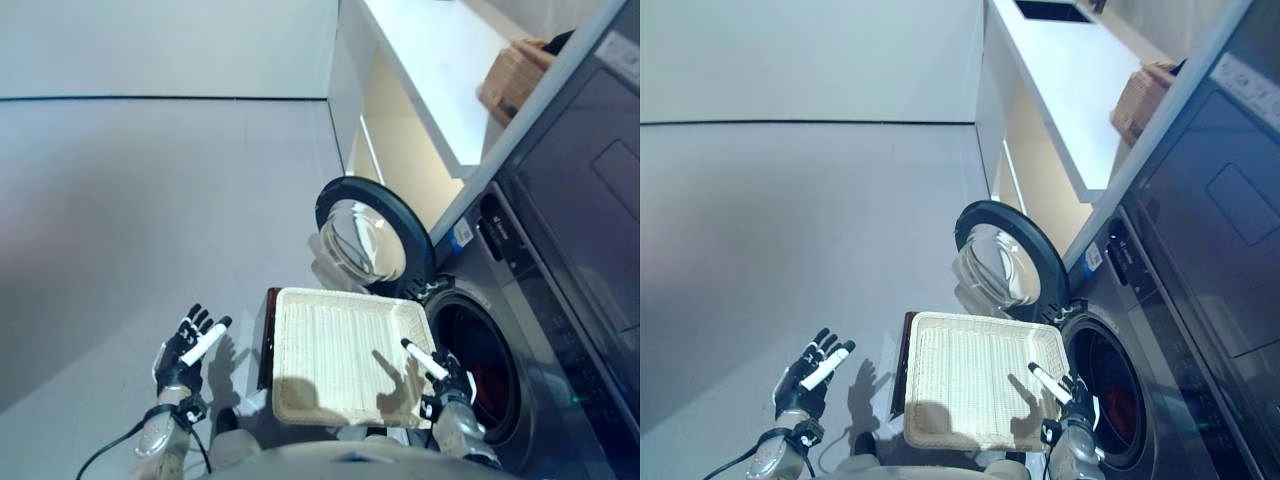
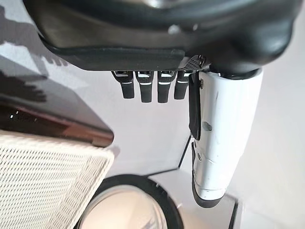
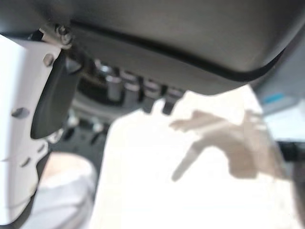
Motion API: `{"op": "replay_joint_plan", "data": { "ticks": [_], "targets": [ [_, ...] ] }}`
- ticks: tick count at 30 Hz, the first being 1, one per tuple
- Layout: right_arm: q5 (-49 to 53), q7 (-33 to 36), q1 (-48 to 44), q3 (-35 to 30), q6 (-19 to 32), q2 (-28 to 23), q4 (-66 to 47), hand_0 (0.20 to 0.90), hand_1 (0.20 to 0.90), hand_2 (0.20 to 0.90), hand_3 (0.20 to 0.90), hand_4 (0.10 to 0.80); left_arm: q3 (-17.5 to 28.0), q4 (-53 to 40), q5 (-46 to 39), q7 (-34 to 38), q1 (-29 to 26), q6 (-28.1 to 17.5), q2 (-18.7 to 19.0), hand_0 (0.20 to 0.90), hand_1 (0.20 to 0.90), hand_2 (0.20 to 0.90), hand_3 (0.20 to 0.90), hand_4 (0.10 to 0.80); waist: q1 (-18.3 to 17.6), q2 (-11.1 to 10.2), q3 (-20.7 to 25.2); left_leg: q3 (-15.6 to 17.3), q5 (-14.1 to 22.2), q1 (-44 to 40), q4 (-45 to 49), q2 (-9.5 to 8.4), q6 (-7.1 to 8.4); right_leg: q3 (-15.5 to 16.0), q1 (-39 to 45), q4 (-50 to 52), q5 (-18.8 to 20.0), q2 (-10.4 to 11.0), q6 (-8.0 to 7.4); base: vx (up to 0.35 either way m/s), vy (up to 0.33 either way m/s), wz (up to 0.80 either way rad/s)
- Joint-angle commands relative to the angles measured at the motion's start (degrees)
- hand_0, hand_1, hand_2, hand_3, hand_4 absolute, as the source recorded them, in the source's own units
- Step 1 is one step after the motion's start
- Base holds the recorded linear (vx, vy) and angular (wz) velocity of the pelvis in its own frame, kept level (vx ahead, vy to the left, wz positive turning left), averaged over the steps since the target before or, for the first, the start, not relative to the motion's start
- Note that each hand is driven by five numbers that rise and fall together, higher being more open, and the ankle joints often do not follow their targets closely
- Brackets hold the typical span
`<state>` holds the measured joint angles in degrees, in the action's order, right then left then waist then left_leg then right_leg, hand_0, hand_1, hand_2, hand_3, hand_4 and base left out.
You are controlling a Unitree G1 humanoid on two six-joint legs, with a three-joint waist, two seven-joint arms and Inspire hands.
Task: Pick up the clothes and place them into the washing machine
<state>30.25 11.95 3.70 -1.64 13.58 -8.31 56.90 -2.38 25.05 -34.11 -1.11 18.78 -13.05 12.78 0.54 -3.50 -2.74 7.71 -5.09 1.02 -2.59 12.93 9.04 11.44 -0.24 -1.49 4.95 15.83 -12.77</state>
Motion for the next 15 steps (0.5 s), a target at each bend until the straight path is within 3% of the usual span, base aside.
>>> {"op": "replay_joint_plan", "data": {
  "ticks": [1, 15],
  "targets": [
    [1.4, -3.16, -0.89, -0.38, 2.9, -2.31, -7.66, 0.9, 0.9, 0.9, 0.9, 0.8, 2.18, -4.73, 1.63, -1.82, -2.16, -3.9, 0.61, 0.9, 0.9, 0.9, 0.9, 0.8, 0.7, 0.39, 0.1, -1.87, 0.44, 0.26, 2.84, 3.42, 2.09, 0.85, 0.09, 0.89, 3.38, 3.94, -2.23, 0.028, -0.014, -0.11],
    [-1.53, -2.72, 1.45, 2.02, 2.45, -0.15, -8.65, 0.9, 0.9, 0.9, 0.9, 0.8, 1.97, -6.39, 0.9, -1.61, -1.66, -4.05, -0.96, 0.9, 0.9, 0.9, 0.9, 0.8, -0.2, 0.98, 1.09, -1.07, 1.49, -3.19, 3.54, 3.38, 1.74, -0.11, 2.91, 1.92, 2.02, 4.03, -2.23, 0.031, 0.001, -0.03]
  ]
}}
